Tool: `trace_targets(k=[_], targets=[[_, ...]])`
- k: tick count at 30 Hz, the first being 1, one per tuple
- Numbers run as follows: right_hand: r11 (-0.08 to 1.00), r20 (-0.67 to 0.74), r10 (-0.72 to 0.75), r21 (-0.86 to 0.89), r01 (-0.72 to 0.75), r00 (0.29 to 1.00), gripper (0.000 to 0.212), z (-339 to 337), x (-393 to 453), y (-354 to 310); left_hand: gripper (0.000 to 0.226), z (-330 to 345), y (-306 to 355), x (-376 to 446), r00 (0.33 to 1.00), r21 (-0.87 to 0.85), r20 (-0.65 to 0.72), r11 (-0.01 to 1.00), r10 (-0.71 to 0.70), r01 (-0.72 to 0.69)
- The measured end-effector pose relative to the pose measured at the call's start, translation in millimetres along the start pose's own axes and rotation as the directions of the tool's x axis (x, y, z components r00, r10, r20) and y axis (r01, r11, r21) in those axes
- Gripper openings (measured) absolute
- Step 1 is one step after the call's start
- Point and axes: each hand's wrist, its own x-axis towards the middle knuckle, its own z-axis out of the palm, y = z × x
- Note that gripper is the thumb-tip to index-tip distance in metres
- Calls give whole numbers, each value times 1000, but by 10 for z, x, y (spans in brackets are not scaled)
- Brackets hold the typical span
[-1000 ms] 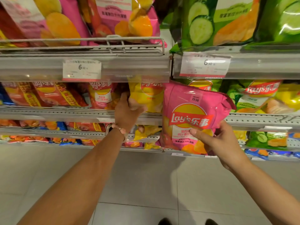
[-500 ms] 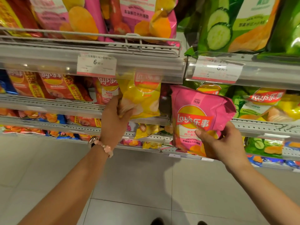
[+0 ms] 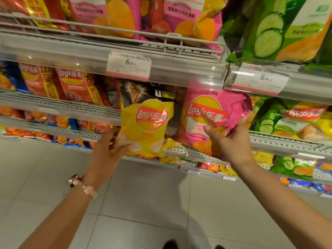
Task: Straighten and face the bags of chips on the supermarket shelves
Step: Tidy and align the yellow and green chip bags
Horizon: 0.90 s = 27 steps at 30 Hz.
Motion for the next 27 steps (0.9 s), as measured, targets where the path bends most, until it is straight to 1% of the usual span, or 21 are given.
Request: trace_targets(k=[3, 7, 11, 13, 15, 17, 19, 21, 23, 27], targets=[[1000, 22, 7, 27, -8, 1000, 48, 163, 83, -23, 45, -63, -27, -40, 999, -47, -22, 998, -36, 35], [999, 40, -20, 40, 18, 999, 42, 359, 223, -79, 37, -156, -58, -80, 998, -116, -48, 992, -50, 45], [996, -24, -27, 82, 29, 999, 44, 541, 370, -107, 43, -258, -94, -131, 996, -175, -44, 982, -82, 73], [992, -70, -2, 125, 11, 998, 46, 632, 451, -106, 44, -289, -94, -155, 995, -164, -45, 983, -86, 78], [988, -82, 27, 154, -14, 996, 47, 695, 541, -87, 39, -301, -121, -164, 994, -132, -34, 987, -101, 96], [994, -60, 28, 110, -22, 998, 44, 741, 647, -66, 38, -292, -156, -164, 992, -121, -20, 985, -122, 119], [996, -37, 25, 90, -21, 999, 41, 791, 750, -72, 42, -269, -184, -159, 993, -157, -4, 981, -119, 117], [995, -47, 31, 100, -26, 998, 42, 826, 854, -85, 47, -226, -178, -141, 995, -197, 16, 975, -101, 102], [996, -51, 40, 82, -36, 998, 45, 836, 955, -74, 43, -177, -149, -128, 996, -214, 27, 973, -86, 90], [991, 45, 133, -11, -133, 990, 50, 776, 1078, 32, 40, -117, -76, -95, 993, -241, 49, 964, -104, 113]])
